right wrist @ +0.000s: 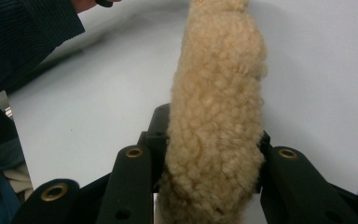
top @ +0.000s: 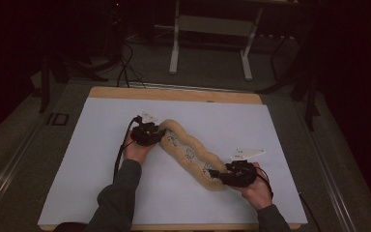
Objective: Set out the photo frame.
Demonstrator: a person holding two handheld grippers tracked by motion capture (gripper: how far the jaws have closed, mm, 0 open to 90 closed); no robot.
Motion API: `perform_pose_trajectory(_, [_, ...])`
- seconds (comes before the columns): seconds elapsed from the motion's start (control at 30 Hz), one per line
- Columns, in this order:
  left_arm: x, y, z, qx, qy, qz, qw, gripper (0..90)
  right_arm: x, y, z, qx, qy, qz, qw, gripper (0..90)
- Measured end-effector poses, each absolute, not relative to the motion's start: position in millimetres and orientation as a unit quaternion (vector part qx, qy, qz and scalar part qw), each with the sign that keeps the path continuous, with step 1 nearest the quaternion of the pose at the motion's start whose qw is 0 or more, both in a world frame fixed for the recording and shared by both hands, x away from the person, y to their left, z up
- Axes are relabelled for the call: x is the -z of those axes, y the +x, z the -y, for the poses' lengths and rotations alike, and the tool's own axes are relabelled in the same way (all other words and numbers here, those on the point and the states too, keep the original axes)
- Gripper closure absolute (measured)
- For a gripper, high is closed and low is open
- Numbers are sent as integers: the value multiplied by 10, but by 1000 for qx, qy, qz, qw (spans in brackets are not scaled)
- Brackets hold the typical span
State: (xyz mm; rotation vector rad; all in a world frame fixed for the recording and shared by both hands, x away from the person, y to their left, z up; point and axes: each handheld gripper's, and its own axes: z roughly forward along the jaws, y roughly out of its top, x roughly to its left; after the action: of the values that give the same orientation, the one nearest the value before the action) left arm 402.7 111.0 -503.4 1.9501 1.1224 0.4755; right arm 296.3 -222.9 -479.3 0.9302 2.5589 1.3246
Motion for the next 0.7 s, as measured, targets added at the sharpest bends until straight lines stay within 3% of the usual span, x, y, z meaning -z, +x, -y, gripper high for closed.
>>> perform_pose_trajectory(0.13, [5022, 4006, -1081, -204, 778, -442, 397, 719, 4792, 2961, 2227, -436, 307, -844, 59, 648])
perform_pose_trajectory(0.33, [5015, 3991, -1078, -204, 776, -449, 394, 732, 4782, 2935, 2207, -428, 318, -843, 70, 633])
perform_pose_trajectory(0.7, [5011, 3980, -1080, -203, 767, -464, 393, 735, 4810, 2861, 2254, -409, 364, -832, 84, 488])
